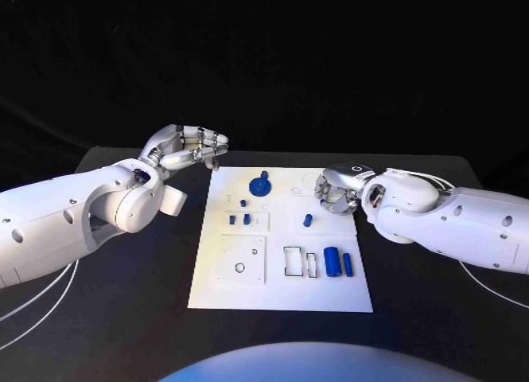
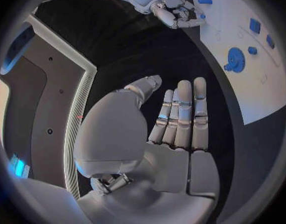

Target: Assemble the parts on the task board

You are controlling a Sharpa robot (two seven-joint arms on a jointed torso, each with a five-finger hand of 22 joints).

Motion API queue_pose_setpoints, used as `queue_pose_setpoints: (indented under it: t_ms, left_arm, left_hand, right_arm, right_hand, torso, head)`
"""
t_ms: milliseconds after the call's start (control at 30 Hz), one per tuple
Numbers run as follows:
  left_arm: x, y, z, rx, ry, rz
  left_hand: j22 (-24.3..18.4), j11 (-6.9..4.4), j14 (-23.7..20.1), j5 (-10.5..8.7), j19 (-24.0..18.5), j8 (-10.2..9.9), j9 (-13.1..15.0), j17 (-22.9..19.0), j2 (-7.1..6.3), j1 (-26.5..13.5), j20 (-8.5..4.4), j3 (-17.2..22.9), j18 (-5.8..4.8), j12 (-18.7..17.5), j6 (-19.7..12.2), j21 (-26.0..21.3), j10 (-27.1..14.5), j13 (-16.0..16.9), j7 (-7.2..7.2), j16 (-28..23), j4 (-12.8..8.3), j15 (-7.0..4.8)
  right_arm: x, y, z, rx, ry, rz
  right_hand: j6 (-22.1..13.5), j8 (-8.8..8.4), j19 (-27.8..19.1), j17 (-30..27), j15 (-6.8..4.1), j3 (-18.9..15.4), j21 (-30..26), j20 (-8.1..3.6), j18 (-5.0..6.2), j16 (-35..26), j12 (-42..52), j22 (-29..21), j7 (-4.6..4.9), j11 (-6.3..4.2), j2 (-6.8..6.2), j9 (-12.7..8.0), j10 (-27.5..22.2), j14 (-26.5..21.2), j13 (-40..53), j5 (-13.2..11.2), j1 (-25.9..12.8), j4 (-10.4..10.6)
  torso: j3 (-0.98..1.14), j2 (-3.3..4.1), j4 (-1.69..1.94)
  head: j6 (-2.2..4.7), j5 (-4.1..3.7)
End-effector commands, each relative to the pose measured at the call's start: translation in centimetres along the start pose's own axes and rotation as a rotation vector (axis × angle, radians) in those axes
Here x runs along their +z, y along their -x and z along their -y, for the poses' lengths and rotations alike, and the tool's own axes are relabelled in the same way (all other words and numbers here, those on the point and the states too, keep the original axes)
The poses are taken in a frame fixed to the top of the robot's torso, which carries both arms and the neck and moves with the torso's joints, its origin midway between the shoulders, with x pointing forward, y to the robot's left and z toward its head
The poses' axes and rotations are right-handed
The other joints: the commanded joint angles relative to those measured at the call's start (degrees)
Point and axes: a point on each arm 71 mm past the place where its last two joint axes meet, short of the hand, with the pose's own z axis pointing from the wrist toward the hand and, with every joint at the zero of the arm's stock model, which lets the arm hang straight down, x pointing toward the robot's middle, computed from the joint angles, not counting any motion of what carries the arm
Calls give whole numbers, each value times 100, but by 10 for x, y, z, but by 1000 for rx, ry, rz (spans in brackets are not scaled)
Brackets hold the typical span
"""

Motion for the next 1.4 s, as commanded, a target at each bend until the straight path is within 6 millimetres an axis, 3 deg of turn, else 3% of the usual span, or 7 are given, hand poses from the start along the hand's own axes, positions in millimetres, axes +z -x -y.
queue_pose_setpoints:
  t_ms: [33,333,667,767,1067,1400]
  left_arm:
    - [0,-1,2,-21,-11,-2]
    - [-1,0,1,-23,-1,-4]
    - [-1,0,0,-24,8,-9]
    - [0,0,0,-24,9,-10]
    - [0,-1,0,-24,12,-9]
    - [0,0,-1,-24,15,-9]
  left_hand:
    - [-10,-5,-37,36,-57,36,-6,-7,46,-15,0,31,52,28,36,-30,18,-8,-10,-35,-5,11]
    - [-14,-2,-46,39,-60,35,-10,-13,37,-20,1,25,51,25,33,-39,8,-13,-7,-42,-4,14]
    - [-18,1,-53,39,-63,30,-15,-19,30,-25,2,19,49,21,22,-50,-7,-19,-3,-47,-4,17]
    - [-20,3,-55,39,-64,27,-18,-21,28,-27,3,16,49,20,16,-54,-13,-22,0,-49,-4,18]
    - [-21,3,-55,39,-64,26,-19,-22,30,-26,3,17,49,20,14,-56,-15,-23,0,-50,-4,19]
    - [-22,5,-56,42,-63,25,-22,-25,36,-20,4,20,49,19,9,-62,-22,-26,1,-50,-6,19]
  right_arm:
    - [1,-6,-2,-18,-1,-36]
    - [1,-13,-1,-53,-24,-63]
    - [1,-15,-2,-119,-32,-48]
    - [0,-17,-4,-119,-29,-42]
    - [0,-14,-6,-94,-43,37]
    - [-1,-9,-5,-72,-75,118]
  right_hand:
    - [67,12,46,496,-39,48,45,-10,-120,38,-26,26,-7,-12,56,19,81,401,-9,-15,5,-3]
    - [131,43,39,509,-61,78,80,-27,-121,53,-41,69,-34,-41,39,51,188,403,-4,-46,9,-39]
    - [152,42,20,486,-70,50,116,-34,-131,48,-85,122,-45,-46,-87,82,212,394,12,-202,-43,-83]
    - [226,78,25,496,-84,82,147,-38,-132,57,-70,153,-69,-68,-42,110,259,396,35,-205,-14,-99]
    - [604,311,102,598,-234,237,387,-143,-162,125,57,352,-198,-239,263,323,678,420,215,-256,146,-208]
    - [629,371,120,671,-273,267,457,-173,-174,165,68,415,-225,-279,298,419,785,433,283,-231,139,-238]
  torso:
    - [0,-1,0]
    - [3,-2,-9]
    - [7,-6,-10]
    - [2,-8,-9]
    - [-1,-4,-2]
    - [0,-7,-4]
  head:
    - [-20,5]
    - [-46,9]
    - [-64,-8]
    - [-67,-17]
    - [-72,-26]
    - [-79,-21]
